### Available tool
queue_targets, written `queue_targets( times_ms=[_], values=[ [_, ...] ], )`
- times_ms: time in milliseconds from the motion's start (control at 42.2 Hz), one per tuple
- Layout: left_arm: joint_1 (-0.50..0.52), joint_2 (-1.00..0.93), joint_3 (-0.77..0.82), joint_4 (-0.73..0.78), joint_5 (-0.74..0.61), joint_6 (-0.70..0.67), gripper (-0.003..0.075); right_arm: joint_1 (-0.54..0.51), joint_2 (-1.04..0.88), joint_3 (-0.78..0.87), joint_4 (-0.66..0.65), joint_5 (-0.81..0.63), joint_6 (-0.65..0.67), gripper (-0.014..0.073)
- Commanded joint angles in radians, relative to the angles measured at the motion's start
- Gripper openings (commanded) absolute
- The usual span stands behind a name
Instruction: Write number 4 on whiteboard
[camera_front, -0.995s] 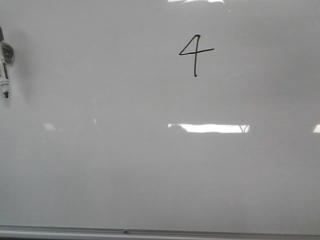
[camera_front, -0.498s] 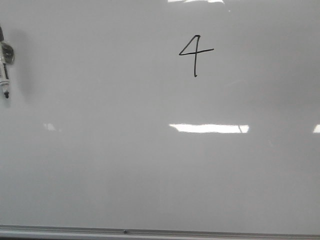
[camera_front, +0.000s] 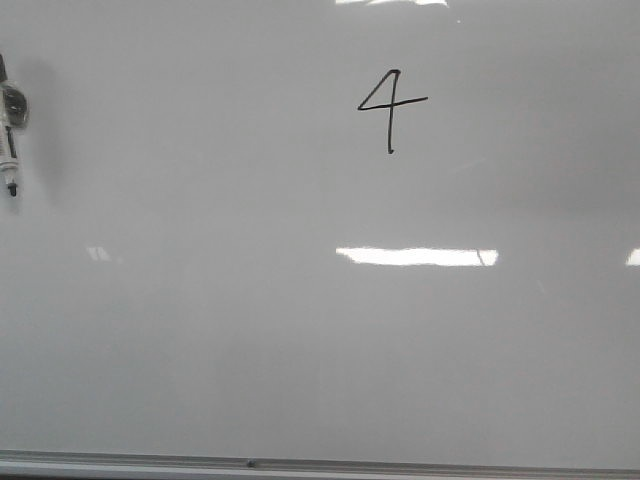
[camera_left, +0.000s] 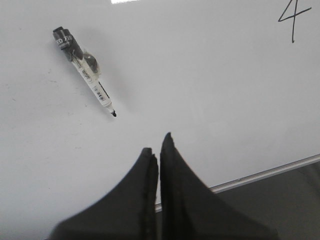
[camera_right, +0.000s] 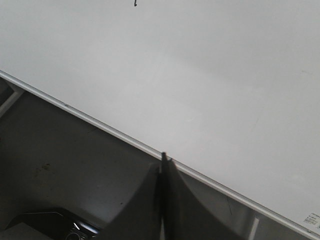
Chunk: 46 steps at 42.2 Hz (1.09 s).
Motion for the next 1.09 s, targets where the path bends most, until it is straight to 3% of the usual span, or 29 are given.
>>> queue_targets(
  times_ms=[0, 569, 758, 829, 1066],
  values=[
    [-0.007, -0.001, -0.024, -0.009, -0.085, -0.009, -0.002, -0.001, 0.004, -0.026, -0.006, -0.059, 0.002, -0.0068],
    [-0.009, -0.007, -0.02, -0.009, -0.087, -0.007, -0.002, -0.001, 0.004, -0.026, -0.006, -0.059, 0.002, -0.0068],
    [0.072, -0.05, 0.011, 0.029, -0.098, -0.002, -0.002, -0.001, 0.004, -0.026, -0.006, -0.059, 0.002, -0.0068],
    [0.12, -0.085, 0.051, 0.018, -0.139, -0.002, -0.002, -0.001, 0.004, -0.026, -0.006, -0.059, 0.002, -0.0068],
    [0.218, -0.313, 0.353, -0.018, -0.471, -0.002, -0.002, -0.001, 0.004, -0.026, -0.006, -0.059, 0.002, -0.0068]
  ],
)
